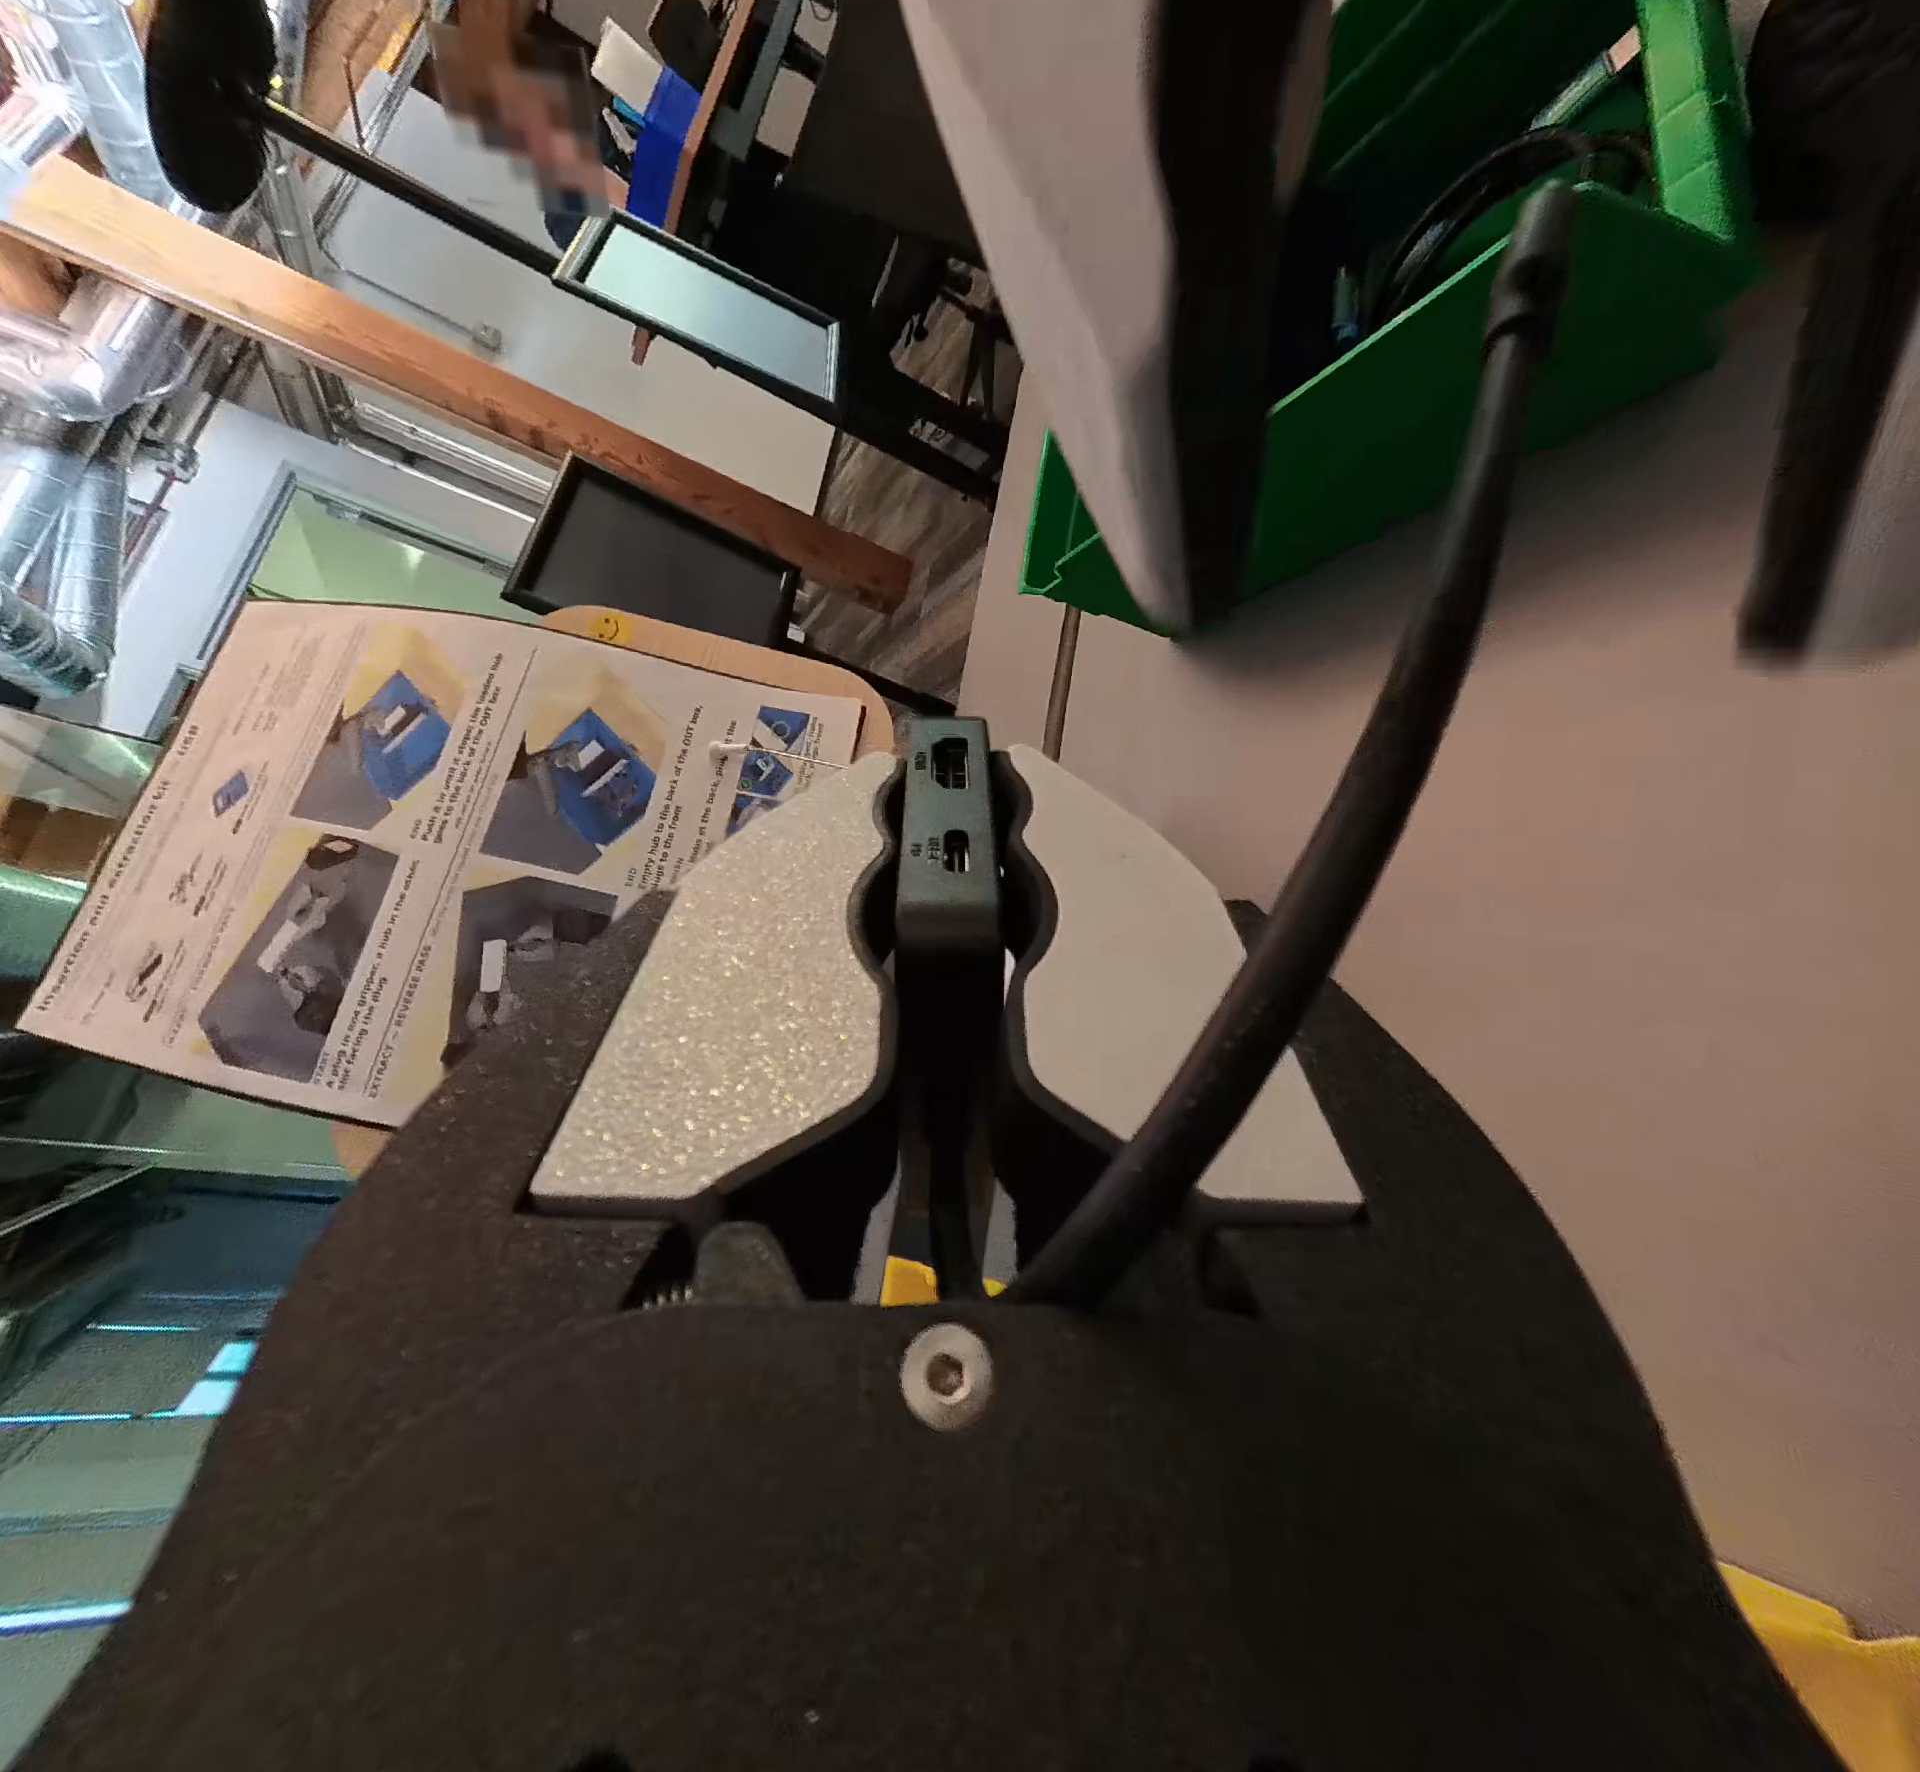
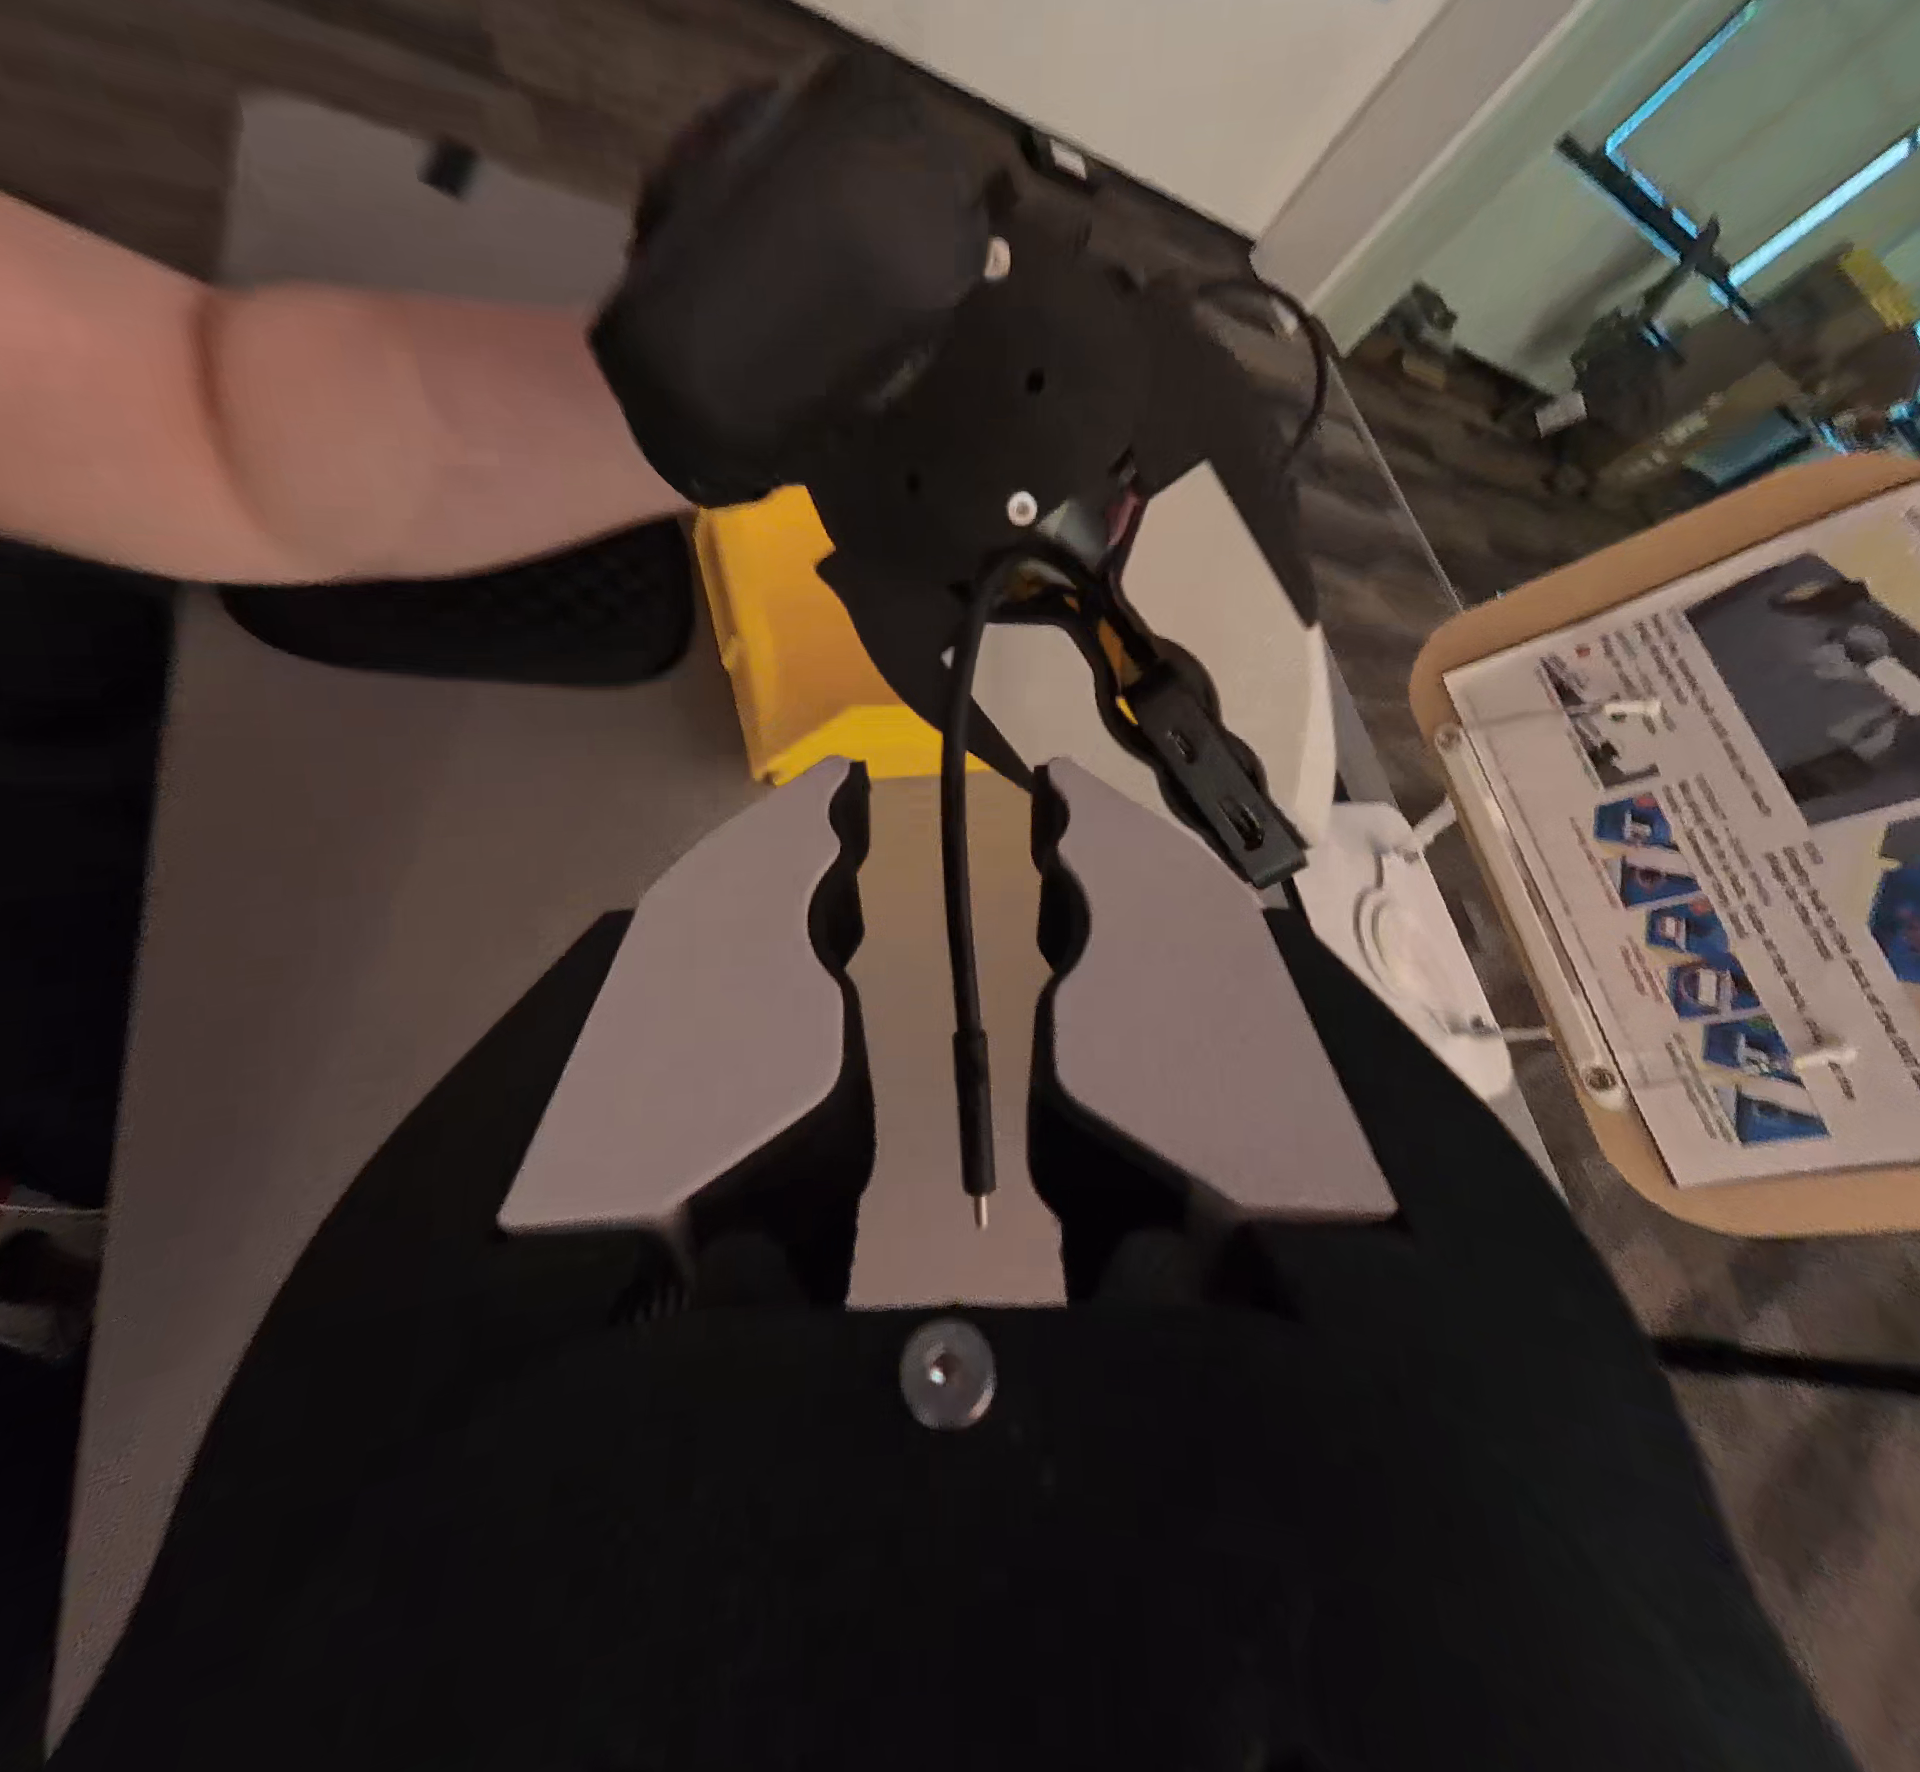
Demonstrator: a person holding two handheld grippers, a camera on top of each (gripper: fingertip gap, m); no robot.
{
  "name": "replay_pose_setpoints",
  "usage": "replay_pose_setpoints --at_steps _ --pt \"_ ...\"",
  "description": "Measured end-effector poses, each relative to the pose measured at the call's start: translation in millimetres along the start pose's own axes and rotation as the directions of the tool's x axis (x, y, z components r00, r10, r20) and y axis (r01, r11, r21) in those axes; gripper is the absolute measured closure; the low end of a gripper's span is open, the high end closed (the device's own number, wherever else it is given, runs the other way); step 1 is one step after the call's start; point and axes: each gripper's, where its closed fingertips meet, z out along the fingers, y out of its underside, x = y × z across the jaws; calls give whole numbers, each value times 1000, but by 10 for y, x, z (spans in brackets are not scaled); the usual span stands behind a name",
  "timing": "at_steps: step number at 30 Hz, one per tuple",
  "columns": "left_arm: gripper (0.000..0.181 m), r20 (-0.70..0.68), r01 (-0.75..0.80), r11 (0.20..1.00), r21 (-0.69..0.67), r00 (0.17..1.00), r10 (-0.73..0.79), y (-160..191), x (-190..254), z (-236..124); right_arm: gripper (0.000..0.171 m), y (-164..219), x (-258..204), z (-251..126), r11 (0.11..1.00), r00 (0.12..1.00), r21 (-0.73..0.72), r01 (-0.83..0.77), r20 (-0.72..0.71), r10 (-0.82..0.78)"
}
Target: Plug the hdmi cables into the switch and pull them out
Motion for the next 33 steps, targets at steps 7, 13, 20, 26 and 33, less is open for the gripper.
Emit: replay_pose_setpoints --at_steps 7,13,20,26,33 --pt "158 -22 99 995 10 995 -99 44 24 79 169 85 286 54 999 997 -24 -35 -65 34" --pt "124 -29 210 977 50 978 -208 45 -53 63 168 434 1026 -228 980 974 -88 -179 -155 164" --pt "124 -60 239 971 22 970 -237 82 -120 -103 168 942 1927 -1035 959 902 -123 -257 -387 192" --pt "125 -25 243 970 -27 970 -244 240 -208 -135 169 1782 2404 -1580 896 844 -200 -397 -464 270" --pt "126 59 276 959 -63 960 -272 443 -425 -257 168 2754 2360 -1453 807 860 -369 -461 -411 303"
